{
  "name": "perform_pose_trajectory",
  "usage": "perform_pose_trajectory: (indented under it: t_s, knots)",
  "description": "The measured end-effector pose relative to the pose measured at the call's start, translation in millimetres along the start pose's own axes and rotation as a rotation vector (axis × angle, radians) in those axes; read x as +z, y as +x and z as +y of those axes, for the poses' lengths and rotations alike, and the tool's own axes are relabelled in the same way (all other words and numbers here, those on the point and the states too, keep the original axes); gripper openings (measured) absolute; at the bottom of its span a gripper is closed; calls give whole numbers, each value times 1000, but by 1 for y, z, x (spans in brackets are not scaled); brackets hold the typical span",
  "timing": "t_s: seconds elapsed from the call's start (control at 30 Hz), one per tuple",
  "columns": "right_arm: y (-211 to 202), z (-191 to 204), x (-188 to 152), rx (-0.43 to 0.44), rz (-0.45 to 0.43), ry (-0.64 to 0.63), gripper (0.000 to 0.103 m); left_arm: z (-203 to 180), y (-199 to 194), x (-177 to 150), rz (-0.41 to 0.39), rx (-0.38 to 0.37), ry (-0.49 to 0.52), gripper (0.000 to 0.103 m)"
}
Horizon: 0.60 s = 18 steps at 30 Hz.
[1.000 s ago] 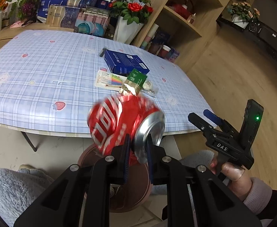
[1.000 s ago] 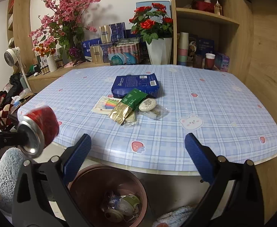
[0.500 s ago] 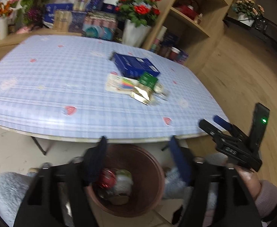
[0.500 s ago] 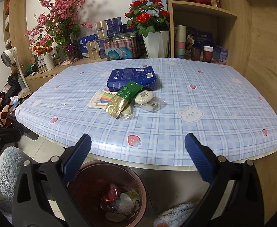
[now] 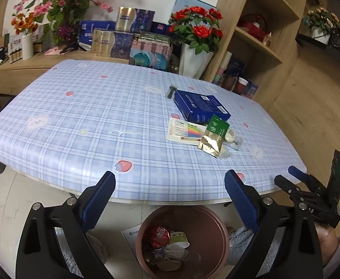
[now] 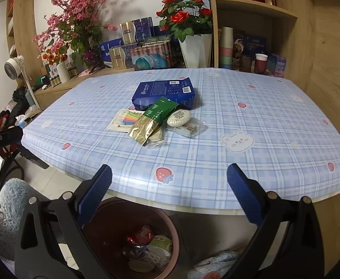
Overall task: Collect trash
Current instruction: 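Grasp the green packet with the left tool while the right tool grasps the white round packet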
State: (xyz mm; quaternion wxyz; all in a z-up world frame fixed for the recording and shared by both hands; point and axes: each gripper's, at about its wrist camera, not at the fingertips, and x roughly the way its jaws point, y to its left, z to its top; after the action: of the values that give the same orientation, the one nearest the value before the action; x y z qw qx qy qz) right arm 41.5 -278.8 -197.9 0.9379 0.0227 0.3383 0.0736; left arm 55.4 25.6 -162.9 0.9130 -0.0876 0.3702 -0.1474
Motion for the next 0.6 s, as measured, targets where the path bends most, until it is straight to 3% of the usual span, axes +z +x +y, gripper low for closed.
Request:
perform_pose_trajectory:
  t_s: [0.33,0.6]
  knots:
    - [19,-33,19,-38,8,35,98,-49,56,28,65,-91,160,92]
    - [34,-75,32,-32,27,172,98,-87,145,58,157,-132,236,92]
